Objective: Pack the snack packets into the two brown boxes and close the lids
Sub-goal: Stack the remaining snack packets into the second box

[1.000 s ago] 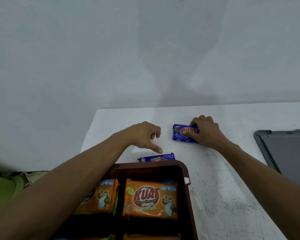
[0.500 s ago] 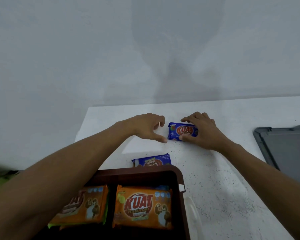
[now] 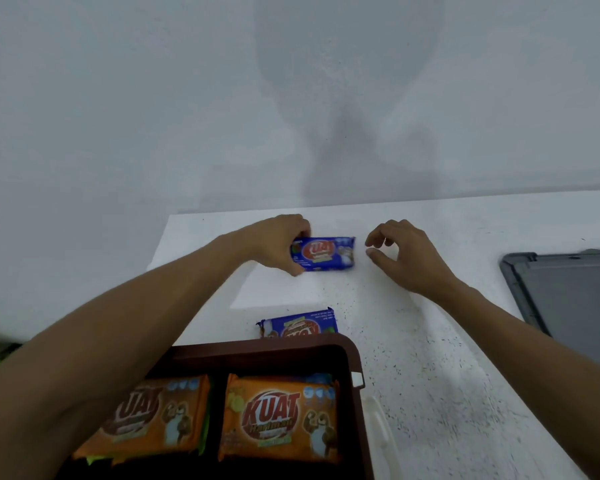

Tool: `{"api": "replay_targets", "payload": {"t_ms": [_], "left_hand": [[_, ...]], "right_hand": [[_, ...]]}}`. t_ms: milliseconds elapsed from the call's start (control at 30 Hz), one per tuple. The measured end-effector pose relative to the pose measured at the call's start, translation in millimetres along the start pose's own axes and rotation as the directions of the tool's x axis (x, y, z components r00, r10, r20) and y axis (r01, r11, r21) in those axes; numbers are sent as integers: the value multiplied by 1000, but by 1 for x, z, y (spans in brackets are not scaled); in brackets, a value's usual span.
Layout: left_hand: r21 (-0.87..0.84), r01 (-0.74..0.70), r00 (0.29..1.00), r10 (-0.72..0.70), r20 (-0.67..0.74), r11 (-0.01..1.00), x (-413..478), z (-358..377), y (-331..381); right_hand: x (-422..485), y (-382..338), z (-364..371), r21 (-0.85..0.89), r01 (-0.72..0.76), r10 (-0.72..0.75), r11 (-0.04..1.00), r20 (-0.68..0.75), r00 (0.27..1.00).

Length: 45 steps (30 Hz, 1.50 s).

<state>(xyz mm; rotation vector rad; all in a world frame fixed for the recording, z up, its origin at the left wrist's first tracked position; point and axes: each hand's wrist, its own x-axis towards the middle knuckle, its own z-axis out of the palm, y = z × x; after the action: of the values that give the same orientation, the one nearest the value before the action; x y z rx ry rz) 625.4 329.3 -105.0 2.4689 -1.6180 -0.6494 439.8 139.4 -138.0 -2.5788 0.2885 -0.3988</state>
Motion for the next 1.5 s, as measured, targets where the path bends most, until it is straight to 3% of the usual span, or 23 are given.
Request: {"api": "replay_targets", "payload": {"t_ms": [167,300,467,667,767,900,1133,1300,1500], "left_hand": [[-4,194,981,-194,-15,981,-40,-3,-48],[-12,201,979,-202,-32,979,-47,2,-53],[4,204,979,-204,-25,979,-46,4,-55],[15,185,982,-184,-27,983,-42,3,-53],[19,173,985,-172,-23,985,-38,3,-46],[25,163,987,-162,-21,986,-36,4,-40],[18,171,985,-171,-13,985,-42,1,-38],[2,175,985,-175,10,985,-36,1,-27],[1,135,990,-134,52,991,-22,0,-4]], "right_hand": [[-3,-39,22,94,101,-122,990,266,956],[-4,-50,36,25,126,-124,992,440,890],[-10,-51,29,59,135,-147,989,512,846],[-18,-28,8,-91,86,-38,992,439,898],[-25,-17,0,-76,30,0,997,368,930],[-32,-23,2,32,37,-47,999,433,900],[-29,-22,6,10,105,-99,994,429,898],[-19,5,-19,-75,-11,37,997,359,932],[-6,1,-21,-1,-161,150,987,362,920]]}}
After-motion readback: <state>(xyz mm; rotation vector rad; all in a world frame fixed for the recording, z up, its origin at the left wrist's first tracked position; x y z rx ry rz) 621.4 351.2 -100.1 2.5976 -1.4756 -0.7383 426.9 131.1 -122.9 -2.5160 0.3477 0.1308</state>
